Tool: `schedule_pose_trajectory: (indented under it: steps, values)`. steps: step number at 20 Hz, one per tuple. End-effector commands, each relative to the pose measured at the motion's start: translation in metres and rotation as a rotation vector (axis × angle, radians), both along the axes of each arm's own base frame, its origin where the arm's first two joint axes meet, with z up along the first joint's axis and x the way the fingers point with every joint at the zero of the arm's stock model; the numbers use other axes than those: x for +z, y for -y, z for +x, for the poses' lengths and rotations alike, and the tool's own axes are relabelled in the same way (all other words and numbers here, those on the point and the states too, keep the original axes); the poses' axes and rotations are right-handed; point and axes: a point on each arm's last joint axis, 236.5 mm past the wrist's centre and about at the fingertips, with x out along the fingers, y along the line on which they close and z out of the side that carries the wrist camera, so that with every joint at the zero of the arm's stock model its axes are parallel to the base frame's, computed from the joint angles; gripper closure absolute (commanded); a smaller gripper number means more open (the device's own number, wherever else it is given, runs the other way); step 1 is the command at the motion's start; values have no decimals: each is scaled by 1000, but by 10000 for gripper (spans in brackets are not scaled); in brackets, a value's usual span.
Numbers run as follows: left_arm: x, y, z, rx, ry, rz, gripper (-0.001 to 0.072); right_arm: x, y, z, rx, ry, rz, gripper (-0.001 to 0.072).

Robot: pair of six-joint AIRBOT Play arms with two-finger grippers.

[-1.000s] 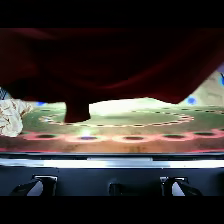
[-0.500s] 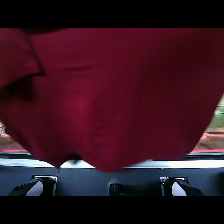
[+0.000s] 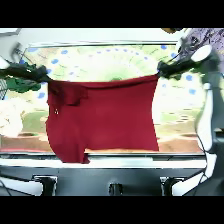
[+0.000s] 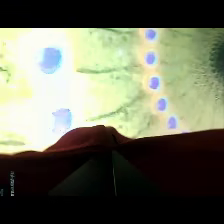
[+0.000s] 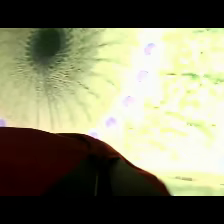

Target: Fold the clothes and pants, and hang the long-sleeved shirts on hangers.

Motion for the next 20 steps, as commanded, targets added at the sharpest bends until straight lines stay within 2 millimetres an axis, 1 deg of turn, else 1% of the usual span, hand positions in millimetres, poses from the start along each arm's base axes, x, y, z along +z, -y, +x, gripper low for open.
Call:
schedule_pose_trajectory:
  steps: [1, 3, 5, 6, 7, 8, 9, 11, 12, 13, 14, 15, 17, 18, 19, 20]
  values:
    - [-94, 13, 27, -3, -68, -2, 687, -87, -9, 21, -78, -98, 5, 685]
    - [-108, 14, 32, 7, -68, -7, 687, -98, -9, 26, -90, -99, 14, 685]
    - [-110, 17, 33, 11, -71, -23, 683, -98, -10, 27, -94, -94, 19, 683]
    - [-106, 17, 32, 11, -73, -26, 624, -97, -13, 25, -90, -104, 33, 653]
    - [-101, 14, 32, 6, -78, -28, 471, -94, -18, 21, -82, -119, 55, 563]
    - [-91, 10, 32, 2, -79, -30, 276, -89, -21, 17, -70, -134, 64, 450]
    - [-78, 4, 32, 2, -74, -36, 155, -81, -24, 13, -55, -139, 73, 342]
    - [-41, -17, 29, 14, -57, -40, 149, -54, -26, 6, 11, -112, 54, 268]
    - [-20, -32, 23, 33, -42, -38, 132, -39, -23, 0, 40, -98, 47, 243]
    - [-2, -48, 15, 53, -31, -35, 112, -24, -14, -7, 55, -93, 43, 225]
    - [16, -67, 2, 74, -32, -26, 110, -10, 1, -18, 67, -98, 33, 225]
    - [28, -85, -13, 94, -46, -8, 110, 1, 17, -30, 85, -109, 22, 225]
    - [41, -117, -51, 133, -99, 16, 110, 13, 52, -64, 155, -161, 0, 229]
    - [43, -127, -69, 165, -126, 5, 110, 20, 64, -71, 128, -163, 60, 229]
    - [40, -134, -90, 210, -158, -14, 110, 21, 74, -86, 140, -179, 95, 229]
    - [33, -136, -111, 242, -188, -29, 111, 15, 84, -101, 119, -210, 119, 229]
